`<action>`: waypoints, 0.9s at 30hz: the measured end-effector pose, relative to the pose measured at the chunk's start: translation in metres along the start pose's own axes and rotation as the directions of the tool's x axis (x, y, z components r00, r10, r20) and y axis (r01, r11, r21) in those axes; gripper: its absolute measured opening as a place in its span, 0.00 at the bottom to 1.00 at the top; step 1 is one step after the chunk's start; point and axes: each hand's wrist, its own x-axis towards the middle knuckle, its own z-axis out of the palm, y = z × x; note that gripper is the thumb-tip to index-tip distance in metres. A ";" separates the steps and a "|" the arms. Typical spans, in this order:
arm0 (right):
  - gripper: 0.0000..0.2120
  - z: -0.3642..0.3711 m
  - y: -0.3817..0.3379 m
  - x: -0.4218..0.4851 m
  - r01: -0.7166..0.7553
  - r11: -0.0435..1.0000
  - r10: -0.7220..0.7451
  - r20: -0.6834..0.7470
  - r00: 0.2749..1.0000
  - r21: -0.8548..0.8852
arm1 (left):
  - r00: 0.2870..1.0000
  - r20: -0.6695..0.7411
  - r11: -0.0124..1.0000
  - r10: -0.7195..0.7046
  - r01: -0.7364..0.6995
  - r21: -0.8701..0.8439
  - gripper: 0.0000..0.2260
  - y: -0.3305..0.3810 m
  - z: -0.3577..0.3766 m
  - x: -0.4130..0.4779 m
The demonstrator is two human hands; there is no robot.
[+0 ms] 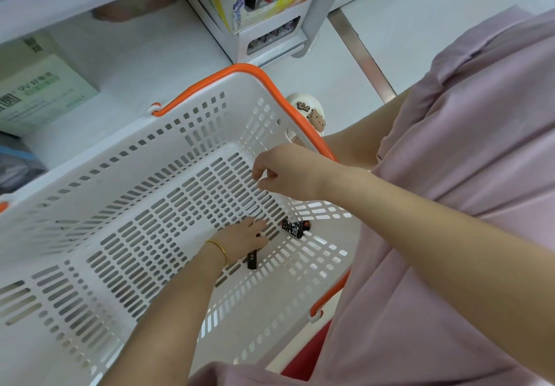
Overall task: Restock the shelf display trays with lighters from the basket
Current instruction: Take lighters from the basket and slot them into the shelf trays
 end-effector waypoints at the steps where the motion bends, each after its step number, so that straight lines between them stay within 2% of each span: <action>1: 0.11 0.000 0.000 0.000 -0.002 1.000 0.002 -0.001 1.000 0.000 | 1.000 -0.016 1.000 -0.011 0.011 -0.016 0.16 -0.002 0.000 0.000; 4: 0.11 0.000 0.000 0.000 -0.002 1.000 0.002 -0.002 1.000 -0.001 | 0.996 -0.081 0.996 -0.048 0.042 -0.075 0.13 -0.006 0.000 0.007; 6: 0.11 0.000 -0.001 0.001 -0.003 1.000 0.003 0.001 1.000 -0.001 | 0.981 -0.129 0.963 -0.148 0.113 -0.244 0.14 0.001 -0.009 0.018; 8: 0.11 -0.001 -0.001 0.002 -0.001 1.000 0.001 -0.006 1.000 0.000 | 0.958 -0.136 0.878 -0.253 0.168 -0.448 0.20 0.015 -0.020 0.032; 10: 0.11 -0.001 0.000 0.002 0.004 1.000 -0.004 -0.013 1.000 -0.002 | 0.948 -0.136 0.805 -0.289 0.164 -0.571 0.27 0.028 -0.025 0.047; 12: 0.11 0.000 0.000 0.002 0.008 1.000 -0.008 -0.009 1.000 -0.001 | 0.932 -0.148 0.771 -0.331 0.177 -0.612 0.27 0.034 -0.028 0.055; 16: 0.11 0.001 -0.001 0.005 -0.005 1.000 0.005 0.005 1.000 -0.014 | 0.883 -0.174 0.706 -0.437 0.216 -0.675 0.19 0.036 -0.034 0.060; 18: 0.11 0.002 -0.001 0.006 -0.006 1.000 0.007 0.006 1.000 -0.020 | 0.885 -0.181 0.702 -0.429 0.200 -0.684 0.16 0.038 -0.033 0.061; 24: 0.11 0.002 -0.004 0.007 -0.004 1.000 0.005 0.014 1.000 -0.019 | 0.913 -0.172 0.738 -0.370 0.177 -0.651 0.15 0.043 -0.027 0.062; 27: 0.11 0.002 -0.005 0.007 -0.001 1.000 0.001 0.011 1.000 -0.020 | 0.907 -0.148 0.677 -0.395 0.178 -0.715 0.16 0.044 -0.029 0.060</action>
